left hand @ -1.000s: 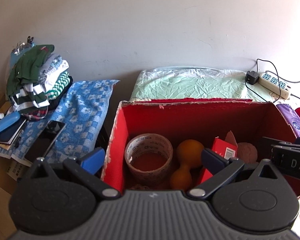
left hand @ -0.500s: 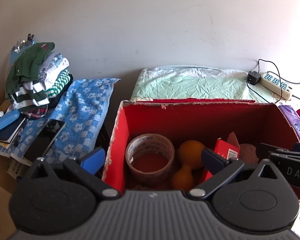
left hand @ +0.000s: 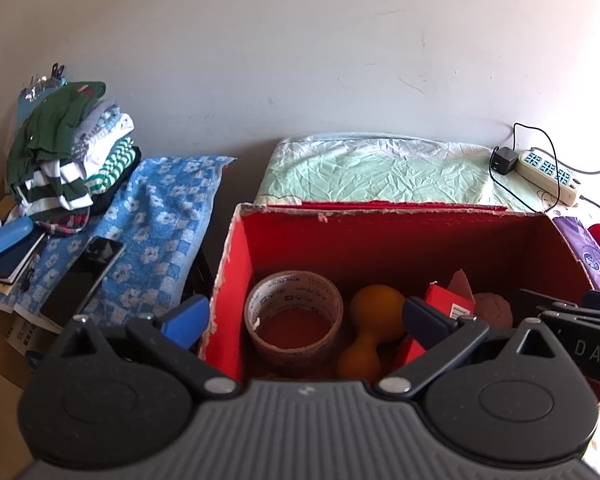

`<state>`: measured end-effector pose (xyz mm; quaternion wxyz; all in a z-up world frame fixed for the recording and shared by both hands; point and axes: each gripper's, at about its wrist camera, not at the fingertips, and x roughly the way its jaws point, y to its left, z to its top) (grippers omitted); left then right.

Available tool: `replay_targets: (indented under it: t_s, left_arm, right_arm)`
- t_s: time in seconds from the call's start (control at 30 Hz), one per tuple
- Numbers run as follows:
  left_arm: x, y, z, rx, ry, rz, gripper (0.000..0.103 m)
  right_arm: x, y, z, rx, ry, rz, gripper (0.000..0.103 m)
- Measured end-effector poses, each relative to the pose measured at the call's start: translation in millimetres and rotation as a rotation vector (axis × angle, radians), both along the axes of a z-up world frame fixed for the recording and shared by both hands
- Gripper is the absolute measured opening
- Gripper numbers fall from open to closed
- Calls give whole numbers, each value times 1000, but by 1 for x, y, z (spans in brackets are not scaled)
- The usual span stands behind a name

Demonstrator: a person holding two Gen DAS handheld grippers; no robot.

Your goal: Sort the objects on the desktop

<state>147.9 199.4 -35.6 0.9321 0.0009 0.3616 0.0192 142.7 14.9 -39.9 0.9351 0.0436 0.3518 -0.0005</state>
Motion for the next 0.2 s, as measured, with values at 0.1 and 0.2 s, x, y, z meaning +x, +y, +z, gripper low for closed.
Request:
replay_targets:
  t_s: [0.1,0.2]
  left_arm:
    - [-1,-1,0,8,-1,4,102]
    - [-2,-1,0,4,3,3,102]
  right_arm:
    - [-1,0,0,0,-2,1,78]
    - [-2,0,0,-3,-5,1,78]
